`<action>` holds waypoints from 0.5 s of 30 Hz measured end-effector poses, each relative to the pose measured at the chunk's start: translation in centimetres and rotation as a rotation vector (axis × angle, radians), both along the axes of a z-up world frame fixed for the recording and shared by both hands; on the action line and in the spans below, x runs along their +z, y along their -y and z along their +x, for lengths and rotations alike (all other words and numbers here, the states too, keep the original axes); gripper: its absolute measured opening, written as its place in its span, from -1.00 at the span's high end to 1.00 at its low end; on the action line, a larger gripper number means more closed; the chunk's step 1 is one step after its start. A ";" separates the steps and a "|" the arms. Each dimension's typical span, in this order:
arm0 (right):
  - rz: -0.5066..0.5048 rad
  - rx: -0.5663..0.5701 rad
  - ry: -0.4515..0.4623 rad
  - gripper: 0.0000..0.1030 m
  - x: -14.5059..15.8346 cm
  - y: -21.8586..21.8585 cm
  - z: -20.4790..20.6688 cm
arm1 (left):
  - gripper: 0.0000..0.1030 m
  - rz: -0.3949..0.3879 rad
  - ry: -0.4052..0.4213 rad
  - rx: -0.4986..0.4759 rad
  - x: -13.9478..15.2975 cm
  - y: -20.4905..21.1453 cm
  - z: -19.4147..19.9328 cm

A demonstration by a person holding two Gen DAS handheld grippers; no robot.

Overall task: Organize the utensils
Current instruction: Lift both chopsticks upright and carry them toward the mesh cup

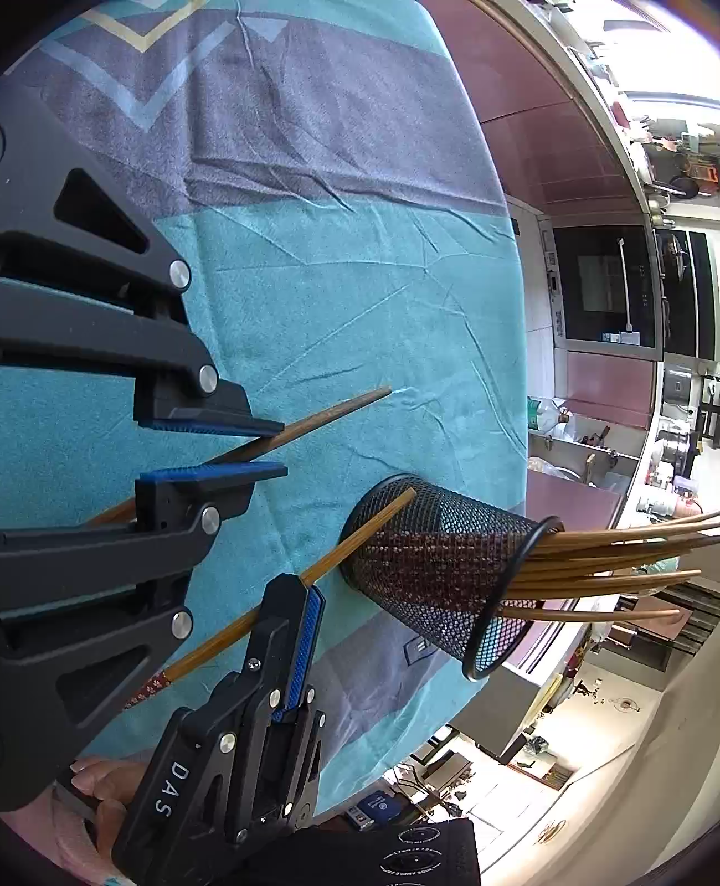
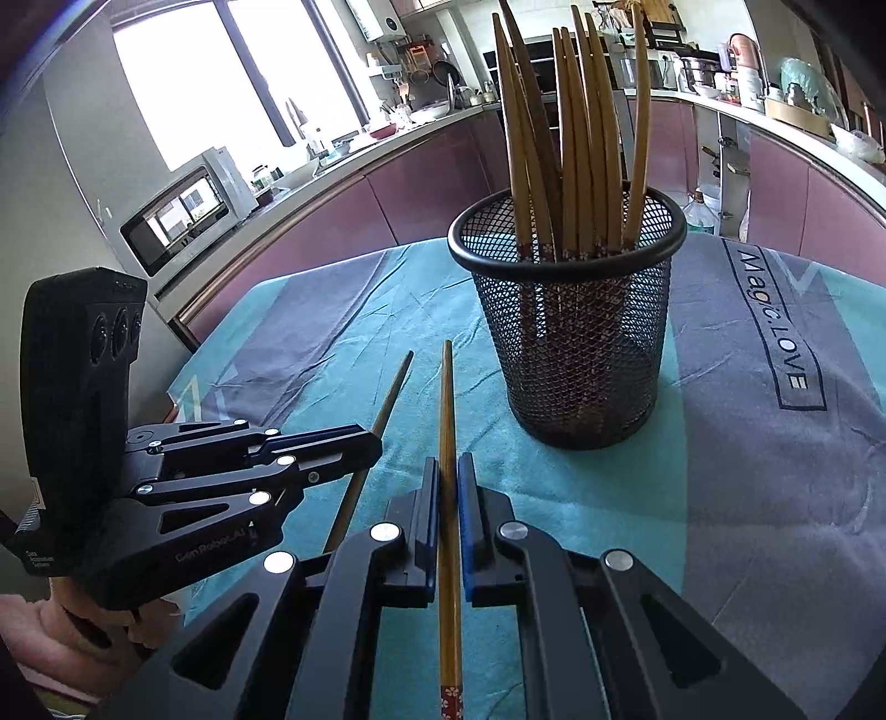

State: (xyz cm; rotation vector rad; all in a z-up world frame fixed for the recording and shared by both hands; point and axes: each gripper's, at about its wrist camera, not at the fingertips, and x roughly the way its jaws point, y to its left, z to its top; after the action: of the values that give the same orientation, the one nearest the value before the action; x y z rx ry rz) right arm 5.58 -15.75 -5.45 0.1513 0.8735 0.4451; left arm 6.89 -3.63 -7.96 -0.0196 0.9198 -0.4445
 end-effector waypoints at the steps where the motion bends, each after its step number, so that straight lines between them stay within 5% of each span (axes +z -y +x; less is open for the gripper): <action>1: 0.000 0.001 0.004 0.89 0.1 0.0 -0.1 | 0.81 -0.003 0.005 -0.002 0.2 -0.1 -0.1; 15: 0.035 0.015 0.047 0.89 1.6 0.7 -1.3 | 0.91 -0.040 0.066 -0.021 2.9 -1.1 -1.8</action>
State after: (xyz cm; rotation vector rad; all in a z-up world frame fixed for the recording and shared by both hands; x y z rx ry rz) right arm 4.24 -16.49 -3.85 0.1655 0.8211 0.4763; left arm 5.08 -2.52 -5.03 -0.0311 0.8471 -0.4804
